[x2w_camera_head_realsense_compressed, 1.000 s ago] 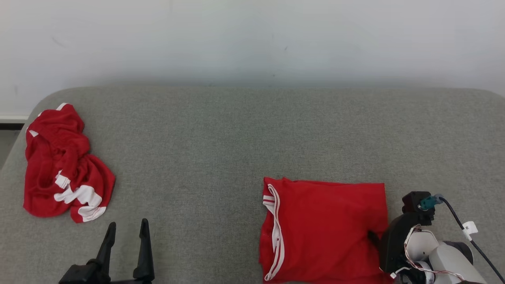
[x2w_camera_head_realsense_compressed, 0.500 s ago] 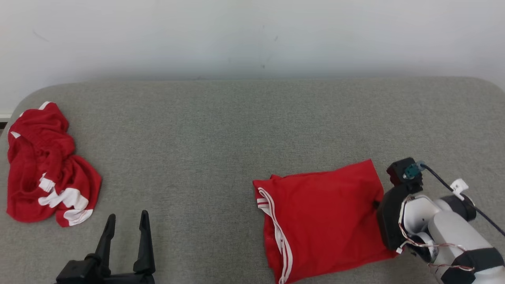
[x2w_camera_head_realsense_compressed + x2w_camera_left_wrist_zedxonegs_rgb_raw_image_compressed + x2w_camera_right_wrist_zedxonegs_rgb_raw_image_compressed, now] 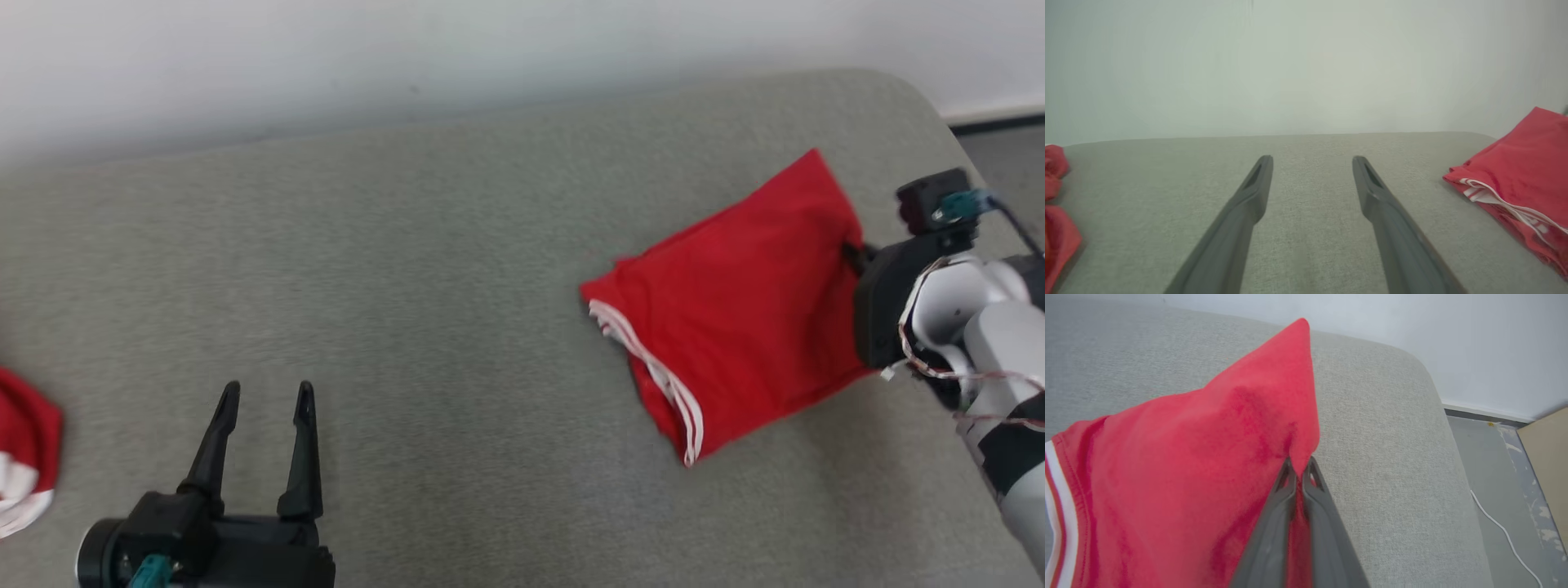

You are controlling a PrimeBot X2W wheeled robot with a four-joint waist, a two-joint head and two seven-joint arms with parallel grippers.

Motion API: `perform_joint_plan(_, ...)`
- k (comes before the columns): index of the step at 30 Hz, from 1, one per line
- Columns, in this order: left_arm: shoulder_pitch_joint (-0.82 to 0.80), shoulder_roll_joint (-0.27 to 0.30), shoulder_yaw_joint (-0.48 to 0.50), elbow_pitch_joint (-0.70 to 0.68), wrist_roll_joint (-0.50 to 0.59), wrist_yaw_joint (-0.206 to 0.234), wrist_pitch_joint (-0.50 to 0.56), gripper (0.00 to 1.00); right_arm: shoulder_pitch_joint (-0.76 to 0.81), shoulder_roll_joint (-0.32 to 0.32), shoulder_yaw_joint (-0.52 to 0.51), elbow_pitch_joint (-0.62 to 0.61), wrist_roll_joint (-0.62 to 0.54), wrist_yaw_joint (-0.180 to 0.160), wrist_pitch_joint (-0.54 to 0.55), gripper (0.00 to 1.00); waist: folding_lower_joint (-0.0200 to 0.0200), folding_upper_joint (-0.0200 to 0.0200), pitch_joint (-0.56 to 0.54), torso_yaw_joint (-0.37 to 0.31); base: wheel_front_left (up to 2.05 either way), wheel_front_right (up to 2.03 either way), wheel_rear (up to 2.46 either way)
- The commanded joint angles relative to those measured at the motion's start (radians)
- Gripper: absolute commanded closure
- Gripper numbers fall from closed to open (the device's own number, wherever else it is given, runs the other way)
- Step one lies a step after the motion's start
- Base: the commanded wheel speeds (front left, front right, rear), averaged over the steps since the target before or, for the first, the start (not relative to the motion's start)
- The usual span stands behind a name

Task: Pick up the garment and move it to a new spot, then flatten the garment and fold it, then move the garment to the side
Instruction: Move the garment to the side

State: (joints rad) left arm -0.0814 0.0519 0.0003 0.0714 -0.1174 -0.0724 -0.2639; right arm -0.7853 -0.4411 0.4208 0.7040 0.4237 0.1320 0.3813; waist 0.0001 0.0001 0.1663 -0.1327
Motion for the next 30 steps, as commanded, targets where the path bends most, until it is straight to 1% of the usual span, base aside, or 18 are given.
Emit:
perform_joint_plan(1, -0.026, 0.007, -0.001, -0.008, 0.01, -0.008, 0.0, 0.0, -0.022, -0.005, -0.012, 0.019, -0.004, -0.003, -0.024, 1.0, -0.0001, -0.0001, 0.094, -0.101, 0.0, 0.0, 0.0)
perform_joint_plan(6, -0.071, 0.025, -0.012, -0.033, 0.039, -0.027, 0.0, 0.0, -0.095, -0.018, -0.04, 0.104, -0.04, -0.003, -0.105, 1.0, -0.0001, -0.0001, 0.161, -0.152, 0.0, 0.0, 0.0)
perform_joint_plan(10, -0.105, 0.037, -0.022, -0.053, 0.054, -0.032, 0.0, 0.0, -0.139, -0.031, -0.069, 0.16, -0.068, -0.003, -0.185, 1.0, -0.0001, -0.0001, 0.202, -0.17, 0.0, 0.0, 0.0)
perform_joint_plan(21, -0.144, 0.061, -0.025, -0.099, 0.072, -0.039, 0.0, 0.0, -0.209, -0.04, -0.122, 0.254, -0.163, -0.003, -0.33, 1.0, -0.0001, -0.0001, 0.275, -0.194, 0.0, 0.0, 0.0)
perform_joint_plan(27, -0.155, 0.067, -0.03, -0.094, 0.067, -0.041, 0.0, 0.0, -0.228, -0.052, -0.136, 0.292, -0.233, -0.003, -0.408, 1.0, -0.0001, -0.0001, 0.282, -0.192, 0.0, 0.0, 0.0)
perform_joint_plan(28, -0.155, 0.068, -0.031, -0.092, 0.065, -0.042, 0.0, 0.0, -0.226, -0.041, -0.129, 0.295, -0.231, -0.003, -0.412, 1.0, -0.0001, -0.0001, 0.28, -0.19, 0.0, 0.0, 0.0)
perform_joint_plan(30, -0.154, 0.071, -0.031, -0.088, 0.063, -0.044, 0.0, 0.0, -0.236, -0.043, -0.126, 0.3, -0.25, -0.003, -0.433, 1.0, -0.0001, -0.0001, 0.277, -0.186, 0.0, 0.0, 0.0)
